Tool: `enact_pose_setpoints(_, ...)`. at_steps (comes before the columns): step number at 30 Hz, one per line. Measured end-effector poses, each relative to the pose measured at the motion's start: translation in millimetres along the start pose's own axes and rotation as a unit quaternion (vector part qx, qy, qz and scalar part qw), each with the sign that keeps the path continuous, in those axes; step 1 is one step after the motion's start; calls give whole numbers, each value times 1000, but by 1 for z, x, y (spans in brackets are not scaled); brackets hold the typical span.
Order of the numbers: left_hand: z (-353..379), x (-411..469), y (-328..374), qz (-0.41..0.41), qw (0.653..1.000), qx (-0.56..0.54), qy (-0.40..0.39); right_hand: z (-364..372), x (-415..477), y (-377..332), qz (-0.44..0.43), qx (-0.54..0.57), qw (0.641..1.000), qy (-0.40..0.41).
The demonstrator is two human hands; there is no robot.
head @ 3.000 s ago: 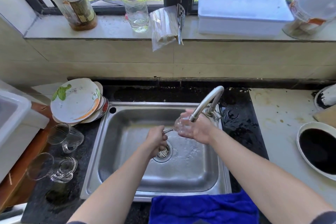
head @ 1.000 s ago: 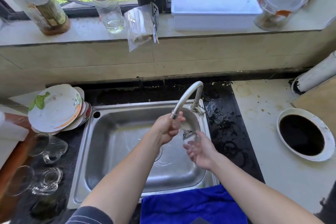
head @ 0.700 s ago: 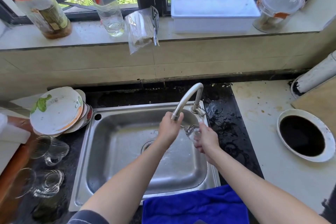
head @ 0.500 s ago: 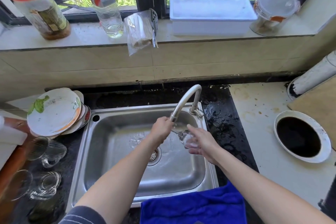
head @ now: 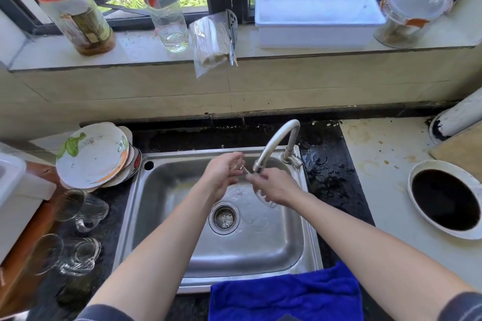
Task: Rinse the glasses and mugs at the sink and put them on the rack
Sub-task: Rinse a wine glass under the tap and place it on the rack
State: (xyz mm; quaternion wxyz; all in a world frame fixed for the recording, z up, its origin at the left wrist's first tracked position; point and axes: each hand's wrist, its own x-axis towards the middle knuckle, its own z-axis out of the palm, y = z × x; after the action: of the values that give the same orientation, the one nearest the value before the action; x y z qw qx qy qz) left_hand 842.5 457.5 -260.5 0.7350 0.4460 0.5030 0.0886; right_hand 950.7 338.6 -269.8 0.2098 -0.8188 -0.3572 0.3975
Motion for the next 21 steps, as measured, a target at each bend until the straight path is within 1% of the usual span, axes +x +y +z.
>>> enact_pose_setpoints(1,-8,1,-1,6,999,33,28,2,2,-6,21,101,994,-29)
enact_pose_setpoints(2,-17,2,-3,13,997,56,53,3,4,-12,49,202,977,-52)
enact_pose_setpoints(3,-24,1,-6,19,995,64,73,4,6,-17,72,287,953,-60)
enact_pose_setpoints(5,-38,-2,-13,19,993,58,98,5,10,-26,109,412,902,-67)
enact_pose_setpoints(6,-43,-5,-18,13,993,56,105,6,14,-28,136,481,863,-76)
enact_pose_setpoints(8,-52,-11,-27,-5,992,56,112,6,23,-34,205,627,746,-88)
enact_pose_setpoints(9,-56,-13,-32,-15,992,51,115,5,27,-37,234,677,693,-81)
enact_pose_setpoints(11,-62,-17,-41,-35,991,39,119,8,35,-39,278,737,614,-49)
enact_pose_setpoints(13,-68,-19,-48,-56,990,35,125,11,36,-38,296,773,561,-26)
enact_pose_setpoints(14,-70,-20,-51,-64,989,32,126,14,35,-37,297,780,550,-21)
enact_pose_setpoints(15,-73,-21,-54,-71,989,28,127,16,34,-35,297,781,550,-22)
enact_pose_setpoints(17,-77,-23,-57,-78,988,29,129,20,33,-29,294,770,565,-22)
enact_pose_setpoints(19,-80,-22,-58,-78,989,41,122,24,34,-22,292,751,592,-21)
enact_pose_setpoints(20,-81,-20,-59,-76,989,47,117,26,33,-19,285,731,619,-17)
enact_pose_setpoints(21,-81,-19,-58,-75,989,54,112,27,32,-15,276,702,656,-3)
